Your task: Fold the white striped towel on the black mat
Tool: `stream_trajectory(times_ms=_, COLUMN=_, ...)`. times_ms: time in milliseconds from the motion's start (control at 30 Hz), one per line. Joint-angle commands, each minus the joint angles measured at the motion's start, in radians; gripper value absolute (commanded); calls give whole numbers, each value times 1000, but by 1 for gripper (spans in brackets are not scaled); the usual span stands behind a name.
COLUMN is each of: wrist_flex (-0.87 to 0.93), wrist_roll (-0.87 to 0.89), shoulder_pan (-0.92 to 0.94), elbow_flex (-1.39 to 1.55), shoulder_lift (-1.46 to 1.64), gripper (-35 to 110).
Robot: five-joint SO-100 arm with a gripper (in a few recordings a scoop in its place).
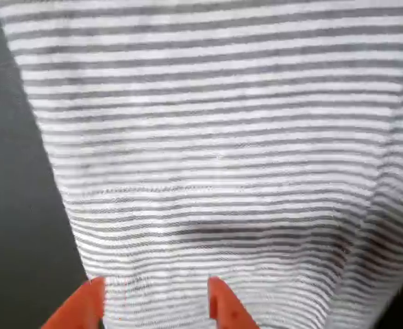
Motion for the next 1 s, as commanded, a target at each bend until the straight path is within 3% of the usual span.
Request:
stream_trajectory(times_ms=0, wrist_flex=-63, wrist_roll=-5, shoulder_pan=-40, elbow_flex=89, shoulder_lift=64, gripper=25)
stream_trajectory(times_ms=267, wrist_flex=-186, wrist_roll=83, shoulder_pan=-130, elbow_flex=207, shoulder_lift=29, gripper=22)
stream_trajectory(times_ms=500, wrist_flex=-202, wrist_roll=130, shoulder_pan=-175, elbow_flex=196, shoulder_lift=-17, gripper=0)
stream_trajectory(times_ms=700, wrist_flex=-201, wrist_roll=140, shoulder_pan=-189, elbow_flex=181, shoulder_lift=-5, gripper=0)
stream_trajectory(times_ms=967, wrist_flex=-216, wrist_roll=114, shoulder_pan=-163, elbow_flex=163, shoulder_lift=-11, gripper=17)
